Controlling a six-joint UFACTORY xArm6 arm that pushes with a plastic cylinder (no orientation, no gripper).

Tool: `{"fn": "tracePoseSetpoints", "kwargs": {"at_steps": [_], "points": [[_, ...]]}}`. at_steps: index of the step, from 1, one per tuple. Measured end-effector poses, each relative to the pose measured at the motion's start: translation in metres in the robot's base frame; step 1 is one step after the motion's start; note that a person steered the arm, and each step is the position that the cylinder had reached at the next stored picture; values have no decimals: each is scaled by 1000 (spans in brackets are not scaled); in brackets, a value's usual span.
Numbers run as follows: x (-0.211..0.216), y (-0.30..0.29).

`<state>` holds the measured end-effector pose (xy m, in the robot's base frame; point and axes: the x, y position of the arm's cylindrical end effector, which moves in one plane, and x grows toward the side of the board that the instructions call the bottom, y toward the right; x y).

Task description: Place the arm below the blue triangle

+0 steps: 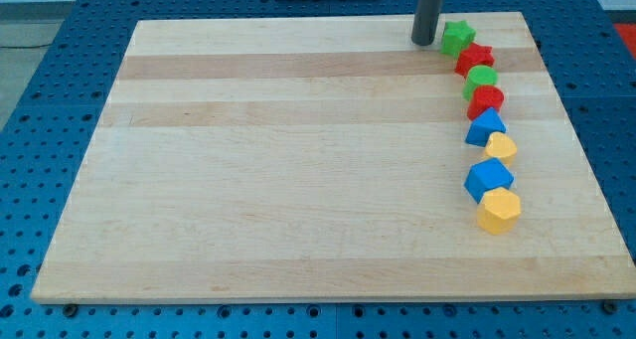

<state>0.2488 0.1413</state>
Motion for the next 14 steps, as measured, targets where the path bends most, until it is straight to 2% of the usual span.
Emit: {"fn": "tracePoseSetpoints", "kwargs": {"at_steps": [3, 5, 6, 8, 9, 10, 14], "points": [[4, 9], [19, -79], [65, -89], [161, -73], [196, -48], [213, -11], [206, -2]]}}
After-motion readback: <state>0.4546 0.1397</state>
